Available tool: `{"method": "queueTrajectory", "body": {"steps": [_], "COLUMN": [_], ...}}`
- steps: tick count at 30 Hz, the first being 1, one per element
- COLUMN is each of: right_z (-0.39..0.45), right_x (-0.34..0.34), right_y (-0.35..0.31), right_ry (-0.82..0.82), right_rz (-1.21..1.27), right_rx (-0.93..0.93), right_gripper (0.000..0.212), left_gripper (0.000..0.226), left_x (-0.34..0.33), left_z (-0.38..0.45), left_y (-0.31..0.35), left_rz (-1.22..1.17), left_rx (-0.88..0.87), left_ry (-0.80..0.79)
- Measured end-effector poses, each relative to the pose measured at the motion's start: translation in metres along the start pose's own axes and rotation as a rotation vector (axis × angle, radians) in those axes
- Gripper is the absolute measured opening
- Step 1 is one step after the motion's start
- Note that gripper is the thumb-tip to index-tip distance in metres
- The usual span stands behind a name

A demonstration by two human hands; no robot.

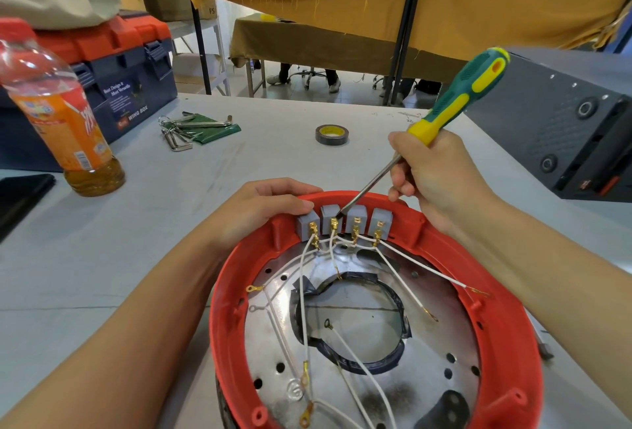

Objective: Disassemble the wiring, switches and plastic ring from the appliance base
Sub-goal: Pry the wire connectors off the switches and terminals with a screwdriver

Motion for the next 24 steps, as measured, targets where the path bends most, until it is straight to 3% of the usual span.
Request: {"method": "queueTrajectory", "body": {"steps": [10,19,24], "right_z": [-0.013,-0.025,-0.016], "right_x": [-0.010,-0.022,-0.030], "right_y": [-0.025,-0.047,-0.051], "right_ry": [-0.057,-0.123,-0.143], "right_rz": [-0.047,-0.280,-0.385], "right_rx": [0.206,0.348,0.307], "right_gripper": [0.033,0.039,0.035], "left_gripper": [0.024,0.024,0.022], "left_x": [0.001,0.001,0.001], "left_z": [0.001,0.000,0.000], "left_y": [0.000,-0.001,-0.001], "left_rz": [0.003,-0.017,-0.007], "left_rx": [-0.008,-0.011,-0.015], "left_ry": [0.001,-0.005,-0.017]}}
Point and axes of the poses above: each hand's wrist, its own z-axis towards the middle knuckle, its own x-axis out of the back of the hand, y = z × x, the point moved 8 cm from there along z, towards the middle knuckle, and after that the axes turned 1 degree about x, right-handed, at the moved point
